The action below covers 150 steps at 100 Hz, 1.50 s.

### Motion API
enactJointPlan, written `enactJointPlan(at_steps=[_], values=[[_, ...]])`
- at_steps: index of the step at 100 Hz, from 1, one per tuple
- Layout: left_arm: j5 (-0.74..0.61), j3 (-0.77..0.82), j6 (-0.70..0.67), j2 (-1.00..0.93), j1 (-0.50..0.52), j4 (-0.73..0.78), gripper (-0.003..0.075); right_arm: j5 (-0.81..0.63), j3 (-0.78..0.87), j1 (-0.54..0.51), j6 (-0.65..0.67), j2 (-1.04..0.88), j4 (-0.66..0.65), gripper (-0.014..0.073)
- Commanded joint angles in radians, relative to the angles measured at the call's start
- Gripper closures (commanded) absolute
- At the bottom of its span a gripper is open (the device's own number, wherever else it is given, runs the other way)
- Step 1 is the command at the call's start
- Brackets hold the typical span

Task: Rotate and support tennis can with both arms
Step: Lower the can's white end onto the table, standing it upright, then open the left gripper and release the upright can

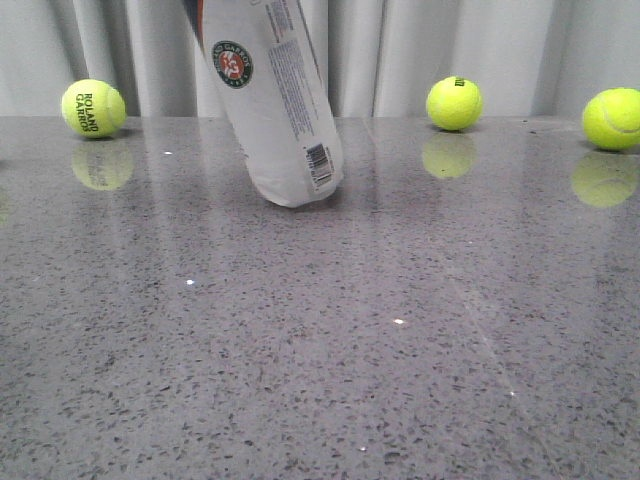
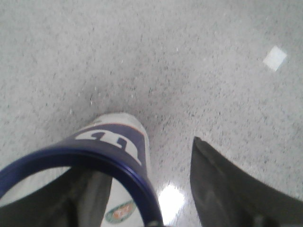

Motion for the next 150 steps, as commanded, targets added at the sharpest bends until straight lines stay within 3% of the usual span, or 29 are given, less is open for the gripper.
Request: enactJointPlan(at_steps=[1,21,56,69,92,122,150], values=[[0.016,-0.080,-0.010,-0.014,-0.010,-0.058,0.0356,-0.077,-0.022,-0.005,0.000,0.013,-0.018,0.0661],[0.012,-0.169,-0.010,0.035,-0.010,-0.114,0.0356,-0.077,-0.022,-0.005,0.000,0.013,-0.018,0.0661],[-0.031,-0.178,-0.002,0.038,-0.010,-0.159,0.0367,-0.077,-0.022,-0.005,0.000,0.013,-0.018,0.0661],[-0.114,-0.178,-0.002,0.020,-0.010,-0.172,0.0454,-0.077,-0.022,-0.005,0.000,0.013,-0.018,0.0661],[-0.174,-0.178,-0.002,-0.017,-0.010,-0.172,0.0740,-0.077,-0.022,-0.005,0.000,0.013,-0.018,0.0661],[-0.218,-0.131,-0.002,-0.051,-0.010,-0.176,0.0740,-0.077,-0.022,-0.005,0.000,0.013,-0.018,0.0661],[-0.355,0.069,0.008,-0.170,-0.010,-0.174,0.0740,-0.077,-0.022,-0.005,0.000,0.013,-0.018,0.0661]])
